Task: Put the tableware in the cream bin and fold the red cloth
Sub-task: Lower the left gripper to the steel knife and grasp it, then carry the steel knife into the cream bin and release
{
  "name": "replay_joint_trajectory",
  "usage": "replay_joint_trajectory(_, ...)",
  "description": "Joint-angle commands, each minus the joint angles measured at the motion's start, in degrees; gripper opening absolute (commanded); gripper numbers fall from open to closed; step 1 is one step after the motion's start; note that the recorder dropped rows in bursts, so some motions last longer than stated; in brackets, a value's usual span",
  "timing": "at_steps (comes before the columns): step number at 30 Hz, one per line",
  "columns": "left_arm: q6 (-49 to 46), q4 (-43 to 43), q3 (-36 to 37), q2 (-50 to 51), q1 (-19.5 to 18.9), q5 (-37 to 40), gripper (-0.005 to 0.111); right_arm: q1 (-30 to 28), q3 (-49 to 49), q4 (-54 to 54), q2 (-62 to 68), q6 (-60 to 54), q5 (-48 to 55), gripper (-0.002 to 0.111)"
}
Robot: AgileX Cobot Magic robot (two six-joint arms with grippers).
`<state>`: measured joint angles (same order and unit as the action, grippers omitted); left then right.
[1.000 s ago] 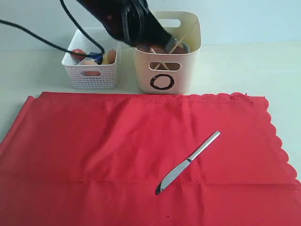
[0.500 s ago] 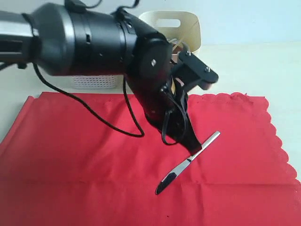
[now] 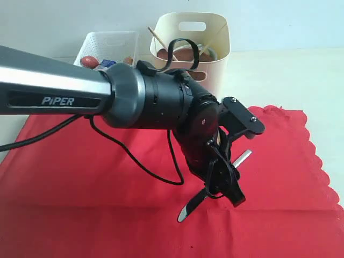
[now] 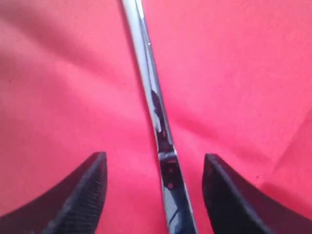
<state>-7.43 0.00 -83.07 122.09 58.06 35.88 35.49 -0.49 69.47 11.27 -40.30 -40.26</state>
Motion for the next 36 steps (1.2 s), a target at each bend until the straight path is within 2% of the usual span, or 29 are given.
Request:
replay_joint_trajectory(1, 0.01, -0.89, -2.35, 1.27, 1.29, -2.35, 0.056, -0.15, 0.18, -0.52, -0.14, -0.18, -0.18, 0.000)
replay_joint_trajectory(6, 0.01, -0.89, -3.49, 3.95, 1.54, -2.35, 0.051, -0.15, 0.18, -0.52, -0.14, -0.18, -0.18, 0.000)
replay_joint_trajectory(10, 0.01, -0.89, -3.49, 6.24, 1.54, -2.35, 0.026, -0.15, 0.18, -0.52, -0.14, -0.18, -0.18, 0.000)
replay_joint_trajectory(15, 0.01, -0.89, -3.49, 6.49, 1.54, -1.89, 0.000, -0.15, 0.18, -0.52, -0.14, -0.18, -0.18, 0.000)
replay_joint_trajectory(26, 0.01, -0.77, -3.59, -0.98, 1.34, 0.90, 0.000, -0.15, 0.18, -0.52, -0.14, -0.18, -0.18, 0.000)
replay_joint_trajectory(31, 0.01, -0.51, -3.59, -6.15, -0.16, 0.90, 0.000, -0.15, 0.18, -0.52, -0.14, -0.18, -0.18, 0.000)
replay_joint_trajectory(36, 0.01, -0.48, -3.59, -11.39, -3.47, 0.83, 0.000, -0.15, 0.18, -0.52, -0.14, -0.18, -0.18, 0.000)
